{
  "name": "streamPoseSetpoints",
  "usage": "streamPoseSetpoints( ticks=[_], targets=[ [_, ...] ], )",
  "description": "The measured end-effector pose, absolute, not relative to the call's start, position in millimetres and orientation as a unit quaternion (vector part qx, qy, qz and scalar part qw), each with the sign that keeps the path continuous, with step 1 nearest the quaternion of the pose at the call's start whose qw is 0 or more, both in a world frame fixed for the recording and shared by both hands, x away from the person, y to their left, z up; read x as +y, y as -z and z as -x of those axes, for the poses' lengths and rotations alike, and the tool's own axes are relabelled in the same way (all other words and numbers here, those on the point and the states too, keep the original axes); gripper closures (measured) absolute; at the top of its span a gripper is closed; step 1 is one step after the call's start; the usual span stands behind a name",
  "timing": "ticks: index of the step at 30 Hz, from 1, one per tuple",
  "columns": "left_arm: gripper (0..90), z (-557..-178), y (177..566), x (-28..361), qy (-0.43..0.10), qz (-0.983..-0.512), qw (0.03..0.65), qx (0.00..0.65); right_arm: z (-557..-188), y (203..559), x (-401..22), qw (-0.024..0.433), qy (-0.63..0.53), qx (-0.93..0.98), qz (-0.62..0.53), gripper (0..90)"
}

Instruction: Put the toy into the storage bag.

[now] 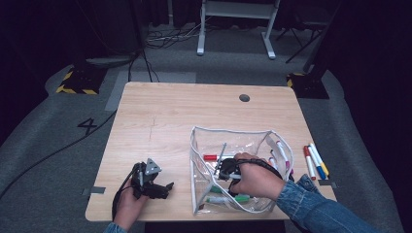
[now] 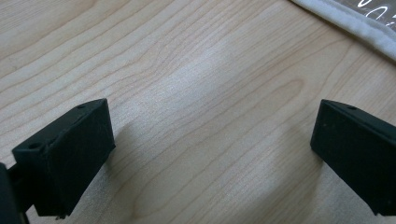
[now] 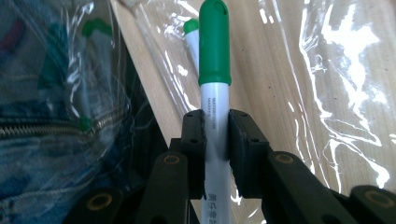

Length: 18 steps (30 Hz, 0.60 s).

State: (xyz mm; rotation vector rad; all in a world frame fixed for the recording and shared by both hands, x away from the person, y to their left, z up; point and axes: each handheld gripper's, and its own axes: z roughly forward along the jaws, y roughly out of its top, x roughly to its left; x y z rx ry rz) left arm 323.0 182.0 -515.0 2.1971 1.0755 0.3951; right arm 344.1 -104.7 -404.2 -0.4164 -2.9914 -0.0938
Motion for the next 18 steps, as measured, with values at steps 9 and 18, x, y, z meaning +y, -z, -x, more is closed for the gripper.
streamPoseSetpoints(
  ticks=[9,18],
  targets=[
    [0.0,-323.0,515.0,182.0,-0.151,-0.838,0.326,0.41,-345.0,409.1,-104.3,0.058,0.027,-0.991,0.115,67.2],
    [0.0,-323.0,515.0,182.0,-0.151,-0.838,0.326,0.41,-349.0,376.7,-115.1,0.009,0.125,-0.979,0.161,57.7]
  ],
)
